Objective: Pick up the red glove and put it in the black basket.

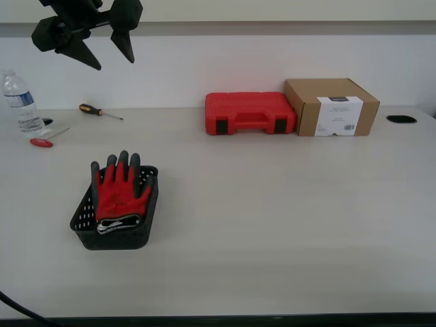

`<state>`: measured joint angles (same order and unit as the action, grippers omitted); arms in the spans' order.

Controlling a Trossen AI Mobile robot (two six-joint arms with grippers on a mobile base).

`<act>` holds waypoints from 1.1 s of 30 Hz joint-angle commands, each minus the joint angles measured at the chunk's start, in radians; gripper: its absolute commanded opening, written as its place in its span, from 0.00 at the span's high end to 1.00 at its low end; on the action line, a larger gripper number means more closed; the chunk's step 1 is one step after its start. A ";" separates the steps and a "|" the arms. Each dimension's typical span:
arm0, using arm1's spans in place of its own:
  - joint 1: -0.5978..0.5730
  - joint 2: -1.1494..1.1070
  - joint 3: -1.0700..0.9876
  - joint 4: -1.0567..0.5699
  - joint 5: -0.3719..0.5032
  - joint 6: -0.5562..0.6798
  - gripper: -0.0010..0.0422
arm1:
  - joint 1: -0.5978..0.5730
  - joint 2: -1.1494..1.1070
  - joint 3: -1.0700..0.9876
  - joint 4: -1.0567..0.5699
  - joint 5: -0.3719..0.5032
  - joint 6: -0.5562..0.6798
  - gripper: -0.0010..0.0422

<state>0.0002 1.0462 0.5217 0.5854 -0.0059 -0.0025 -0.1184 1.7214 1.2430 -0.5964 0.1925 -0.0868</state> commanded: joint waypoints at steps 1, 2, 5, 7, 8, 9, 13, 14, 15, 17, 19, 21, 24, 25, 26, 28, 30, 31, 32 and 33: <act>0.001 0.000 0.001 0.005 0.000 0.003 0.98 | 0.000 0.000 0.000 0.000 0.002 0.001 0.53; 0.000 0.000 0.001 0.005 0.000 0.003 0.98 | 0.000 0.000 0.000 0.000 0.002 0.001 0.65; 0.000 0.000 0.001 0.005 0.000 0.003 0.98 | 0.000 0.000 0.000 0.000 0.002 -0.010 0.97; 0.000 0.000 0.001 0.005 0.000 0.003 0.98 | 0.000 0.000 0.000 0.000 0.002 -0.010 0.85; 0.001 0.000 0.001 0.005 0.000 0.003 0.98 | 0.000 0.000 0.000 0.000 0.002 -0.010 0.76; 0.001 0.000 0.001 0.005 0.001 0.003 0.98 | 0.000 0.000 0.000 0.000 0.002 -0.010 0.67; 0.001 0.000 0.001 0.005 0.000 0.003 0.98 | 0.000 0.000 0.000 0.000 0.002 -0.010 0.32; 0.001 0.000 0.001 0.005 0.000 0.003 0.98 | 0.000 0.000 0.000 0.000 0.002 -0.010 0.19; 0.001 0.000 0.001 0.005 0.000 0.003 0.98 | 0.000 0.000 0.000 0.000 0.002 -0.010 0.02; 0.001 0.000 0.001 0.005 0.001 0.003 0.98 | 0.000 0.000 0.000 0.000 0.002 0.000 0.27; 0.001 0.000 0.001 0.005 0.001 0.003 0.98 | 0.000 0.000 0.000 0.000 0.002 0.000 0.51; 0.001 0.000 0.001 0.005 0.000 0.003 0.98 | 0.000 0.000 0.000 0.000 0.002 0.000 0.69; 0.000 0.000 0.001 0.005 0.000 0.003 0.98 | 0.000 0.000 0.000 0.000 0.002 -0.008 0.93; 0.001 0.000 0.001 0.005 0.001 0.003 0.98 | 0.000 0.000 0.000 0.000 0.002 -0.008 0.88; 0.001 0.000 0.001 0.005 0.000 0.003 0.98 | 0.000 0.000 0.000 0.000 0.002 -0.008 0.80; 0.000 0.000 0.001 0.005 0.001 0.003 0.98 | 0.000 0.000 0.000 0.000 0.002 -0.008 0.66; 0.001 0.000 0.001 0.005 0.000 0.003 0.98 | 0.000 0.000 0.000 0.000 0.002 -0.008 0.44; 0.001 0.000 0.001 0.005 0.001 0.003 0.98 | 0.000 0.000 0.000 0.000 0.002 -0.008 0.29; 0.001 0.000 0.001 0.005 0.000 0.003 0.98 | 0.000 0.000 0.000 0.000 0.002 -0.008 0.18; 0.000 0.000 0.001 0.005 0.000 0.003 0.98 | 0.000 0.000 0.000 0.000 0.002 -0.008 0.07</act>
<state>0.0010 1.0462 0.5217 0.5854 -0.0059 -0.0025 -0.1184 1.7214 1.2430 -0.5964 0.1925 -0.0952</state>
